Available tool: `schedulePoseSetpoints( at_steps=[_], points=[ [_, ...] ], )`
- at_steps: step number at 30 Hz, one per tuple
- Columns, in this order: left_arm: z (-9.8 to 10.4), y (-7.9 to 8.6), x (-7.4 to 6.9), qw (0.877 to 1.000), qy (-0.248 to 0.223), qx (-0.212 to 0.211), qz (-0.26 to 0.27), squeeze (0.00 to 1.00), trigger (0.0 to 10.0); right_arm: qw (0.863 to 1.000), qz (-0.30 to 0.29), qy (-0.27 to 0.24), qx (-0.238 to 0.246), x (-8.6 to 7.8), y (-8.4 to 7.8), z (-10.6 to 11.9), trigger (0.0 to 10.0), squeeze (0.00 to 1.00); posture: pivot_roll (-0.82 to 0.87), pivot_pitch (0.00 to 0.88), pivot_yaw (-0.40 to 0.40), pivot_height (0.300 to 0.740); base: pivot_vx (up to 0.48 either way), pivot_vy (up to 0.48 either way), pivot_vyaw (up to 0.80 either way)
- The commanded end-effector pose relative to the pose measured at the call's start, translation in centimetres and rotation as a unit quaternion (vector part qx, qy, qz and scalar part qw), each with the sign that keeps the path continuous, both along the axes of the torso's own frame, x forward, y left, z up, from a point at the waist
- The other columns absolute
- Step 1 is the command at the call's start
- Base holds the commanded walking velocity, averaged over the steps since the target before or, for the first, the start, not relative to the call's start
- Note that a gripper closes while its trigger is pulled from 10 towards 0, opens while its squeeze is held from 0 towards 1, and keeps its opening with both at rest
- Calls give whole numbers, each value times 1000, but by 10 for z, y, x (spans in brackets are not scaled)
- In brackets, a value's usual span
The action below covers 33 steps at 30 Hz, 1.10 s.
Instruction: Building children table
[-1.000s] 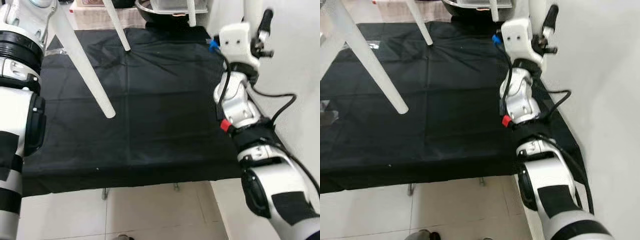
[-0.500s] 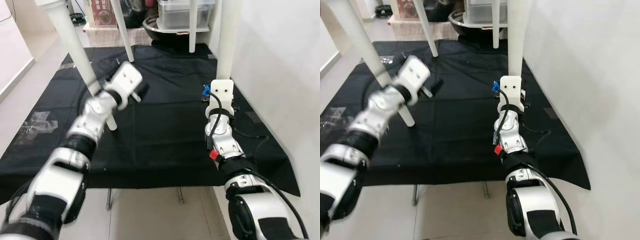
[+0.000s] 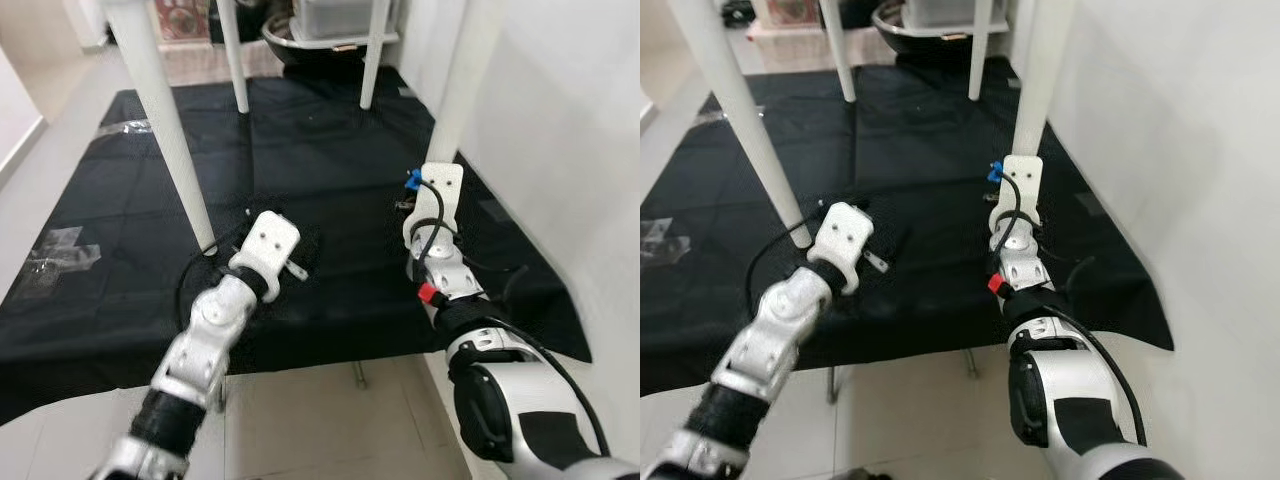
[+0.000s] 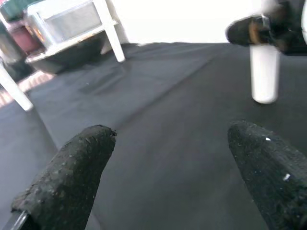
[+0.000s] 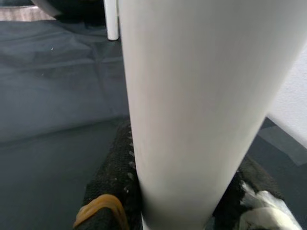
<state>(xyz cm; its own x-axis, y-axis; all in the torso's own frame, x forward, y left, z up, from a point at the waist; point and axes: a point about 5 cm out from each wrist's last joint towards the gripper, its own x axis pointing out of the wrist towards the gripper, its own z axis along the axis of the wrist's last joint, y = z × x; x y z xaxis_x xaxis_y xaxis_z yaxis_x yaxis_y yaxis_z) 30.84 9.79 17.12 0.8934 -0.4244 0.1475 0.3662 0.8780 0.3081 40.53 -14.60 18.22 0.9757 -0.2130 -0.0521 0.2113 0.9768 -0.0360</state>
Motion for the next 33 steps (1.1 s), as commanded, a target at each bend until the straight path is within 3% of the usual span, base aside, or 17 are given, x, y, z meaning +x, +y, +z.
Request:
schedulePoseSetpoints(
  at_steps=[1,8,9,12,13,14,17,19,20,21,23,24,25,27,28,30,33],
  points=[
    [-3,3,-9,1000,13,1,10,0,10000,998,36,48,4,-5,10,-24,10000,1000,143,128,-31,740,0,0,0],
    [-10,9,-31,999,47,-8,24,0,10000,999,48,-5,12,-6,8,-12,10000,1000,139,121,-37,740,0,0,0],
    [-19,16,-42,997,67,-7,37,0,10000,997,72,-27,18,-13,7,-12,10000,392,129,110,-33,740,0,0,0],
    [-22,18,-46,996,77,-11,43,0,10000,996,85,-36,16,-17,7,-12,10000,392,129,109,-33,740,0,0,0],
    [-25,20,-52,995,85,-7,46,0,10000,995,93,-41,18,-25,5,-14,10000,0,127,104,-33,740,0,0,0],
    [-25,20,-52,995,85,-7,46,0,10000,995,93,-41,18,-25,5,-14,10000,0,127,104,-33,740,0,0,0],
    [-29,21,-62,994,99,-4,50,0,10000,992,119,-48,16,-43,5,-20,10000,0,117,94,-32,740,0,0,0],
    [-33,22,-71,992,113,-4,53,0,10000,986,153,-53,36,-64,9,-25,10000,0,114,88,-34,740,0,0,0],
    [-33,22,-71,992,113,-4,53,0,10000,986,153,-53,36,-64,9,-25,10000,0,114,88,-34,740,0,0,0],
    [-35,22,-78,991,123,-8,58,0,10000,983,172,-51,42,-83,11,-30,10000,0,106,77,-36,740,0,0,0],
    [-35,22,-78,991,123,-8,58,0,10000,983,172,-51,42,-83,11,-30,10000,0,106,77,-36,740,0,0,0],
    [-39,23,-85,989,136,-14,63,0,10000,978,196,-48,49,-103,16,-37,10000,0,98,65,-32,740,0,0,0],
    [-39,23,-85,989,136,-14,63,0,10000,978,196,-48,49,-103,16,-37,10000,0,98,65,-32,740,0,0,0],
    [-43,24,-97,985,153,-25,72,0,10000,973,222,-26,47,-135,21,-52,10000,0,95,46,-33,740,0,0,0],
    [-43,24,-97,985,153,-25,72,0,10000,973,222,-26,47,-135,21,-52,10000,0,95,46,-33,740,0,0,0],
    [-50,24,-105,982,167,-28,78,0,10000,972,230,0,54,-154,27,-63,10000,0,86,35,-27,740,0,0,0],
    [-54,23,-107,981,173,-27,77,0,10000,972,228,5,59,-159,29,-66,10000,0,78,23,-24,740,0,0,0]
  ],
)
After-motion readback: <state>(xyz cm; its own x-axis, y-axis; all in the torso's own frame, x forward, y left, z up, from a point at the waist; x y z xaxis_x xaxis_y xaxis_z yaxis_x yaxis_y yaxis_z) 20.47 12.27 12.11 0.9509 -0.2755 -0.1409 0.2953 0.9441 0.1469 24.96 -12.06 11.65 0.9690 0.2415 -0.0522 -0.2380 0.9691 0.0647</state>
